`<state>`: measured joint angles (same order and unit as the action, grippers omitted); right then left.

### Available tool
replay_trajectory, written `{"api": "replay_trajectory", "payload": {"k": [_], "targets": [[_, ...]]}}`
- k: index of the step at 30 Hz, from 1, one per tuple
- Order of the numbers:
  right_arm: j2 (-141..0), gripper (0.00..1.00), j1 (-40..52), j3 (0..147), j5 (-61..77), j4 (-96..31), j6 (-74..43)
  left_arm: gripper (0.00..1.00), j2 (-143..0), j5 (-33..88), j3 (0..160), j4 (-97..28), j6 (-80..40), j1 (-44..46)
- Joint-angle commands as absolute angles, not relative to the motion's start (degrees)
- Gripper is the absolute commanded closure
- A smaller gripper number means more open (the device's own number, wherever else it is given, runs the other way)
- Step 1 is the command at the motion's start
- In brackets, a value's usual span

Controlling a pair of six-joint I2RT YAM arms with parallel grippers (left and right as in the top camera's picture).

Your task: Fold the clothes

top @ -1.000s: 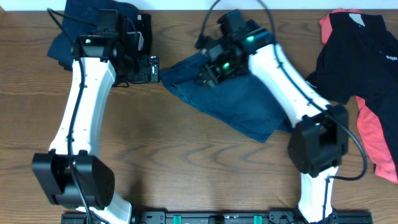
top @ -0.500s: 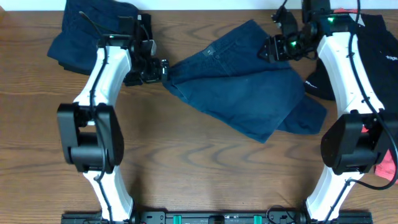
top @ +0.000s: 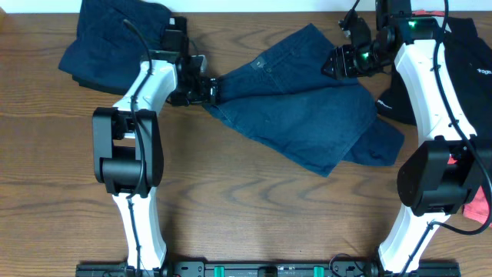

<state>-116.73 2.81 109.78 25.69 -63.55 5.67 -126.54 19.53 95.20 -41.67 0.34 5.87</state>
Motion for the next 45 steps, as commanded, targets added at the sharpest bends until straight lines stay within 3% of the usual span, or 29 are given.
{"api": "replay_trajectory", "payload": {"k": [1,4,7,11,13,20,28,33,45], "targets": [[-115.48,0.44,2.52,110.15,25.89,-64.42,5.21,0.20,-126.76,20.36,95.02,-40.69,1.30,6.98],[-115.48,0.46,2.59,110.15,25.89,-65.12,5.54,0.30,-126.76,20.36,95.02,-39.46,1.30,7.68],[-115.48,0.48,2.63,110.15,25.91,-66.06,6.37,0.49,-126.76,20.36,95.02,-38.83,1.30,8.25],[-115.48,0.60,2.83,110.15,25.96,-68.55,7.92,0.85,-126.76,20.29,95.02,-38.79,0.69,8.67],[-115.48,0.65,3.33,110.15,25.96,-70.54,9.47,0.94,-126.76,19.70,95.02,-38.81,-1.52,8.47],[-115.48,0.70,8.45,110.13,26.33,-76.55,13.41,0.94,-124.88,21.50,96.38,-41.82,-11.44,4.62],[-115.48,0.70,10.35,110.13,25.80,-78.39,14.92,0.94,-110.48,23.22,96.99,-45.98,-10.17,3.55],[-115.48,0.70,12.99,110.02,25.67,-80.75,17.37,0.94,-101.51,17.87,96.99,-43.13,-11.14,3.55],[-115.48,0.66,26.98,99.07,21.61,-71.99,18.59,0.94,-99.98,11.38,96.97,-42.72,-11.31,3.55]]}}
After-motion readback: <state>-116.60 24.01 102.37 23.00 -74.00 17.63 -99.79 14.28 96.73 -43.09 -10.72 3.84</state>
